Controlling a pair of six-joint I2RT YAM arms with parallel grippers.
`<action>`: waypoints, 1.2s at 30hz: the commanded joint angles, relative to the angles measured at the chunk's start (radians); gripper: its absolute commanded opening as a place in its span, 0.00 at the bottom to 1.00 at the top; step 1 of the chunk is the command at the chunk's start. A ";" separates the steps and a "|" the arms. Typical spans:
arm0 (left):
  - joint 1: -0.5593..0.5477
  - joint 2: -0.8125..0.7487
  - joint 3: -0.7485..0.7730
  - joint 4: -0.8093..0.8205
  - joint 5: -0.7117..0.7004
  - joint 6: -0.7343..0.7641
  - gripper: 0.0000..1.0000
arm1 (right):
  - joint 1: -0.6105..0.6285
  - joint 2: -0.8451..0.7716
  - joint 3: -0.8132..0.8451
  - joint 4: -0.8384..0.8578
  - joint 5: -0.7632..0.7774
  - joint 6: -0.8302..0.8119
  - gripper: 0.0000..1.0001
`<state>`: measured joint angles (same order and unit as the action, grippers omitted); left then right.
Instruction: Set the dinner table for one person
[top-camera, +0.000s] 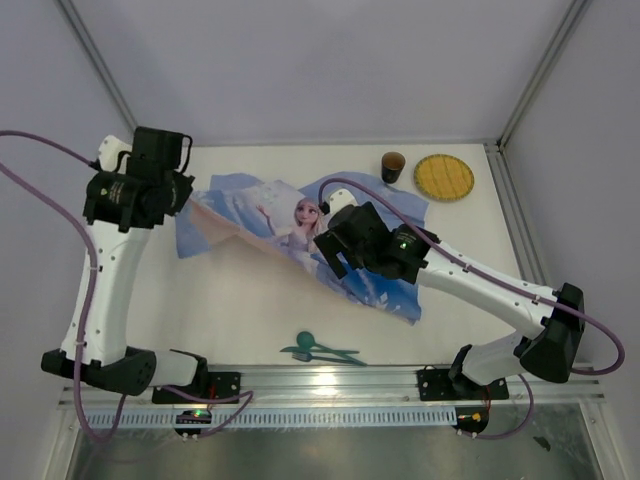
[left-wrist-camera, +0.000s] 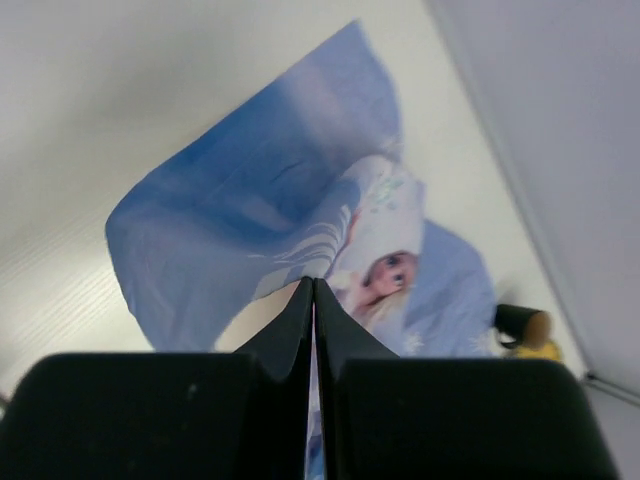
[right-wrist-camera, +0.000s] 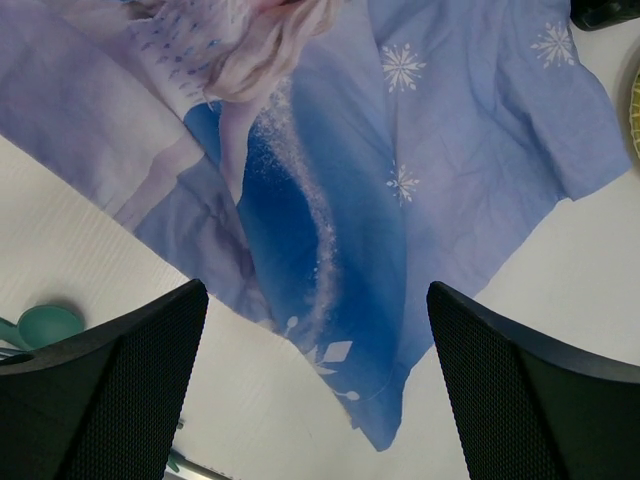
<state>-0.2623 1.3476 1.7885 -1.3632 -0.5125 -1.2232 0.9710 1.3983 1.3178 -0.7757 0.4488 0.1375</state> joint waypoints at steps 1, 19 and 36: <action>0.000 -0.021 0.205 -0.212 -0.115 0.051 0.00 | -0.005 -0.007 0.027 0.053 -0.004 0.014 0.95; 0.000 0.007 0.121 -0.168 -0.090 0.103 0.00 | -0.005 -0.054 -0.058 0.157 -0.270 -0.019 0.96; 0.000 0.041 0.103 -0.151 -0.067 0.122 0.00 | 0.233 0.257 -0.131 0.147 -0.257 -0.013 0.95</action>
<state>-0.2623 1.3781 1.8790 -1.3529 -0.5827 -1.1255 1.1667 1.6264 1.1706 -0.6369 0.1574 0.1074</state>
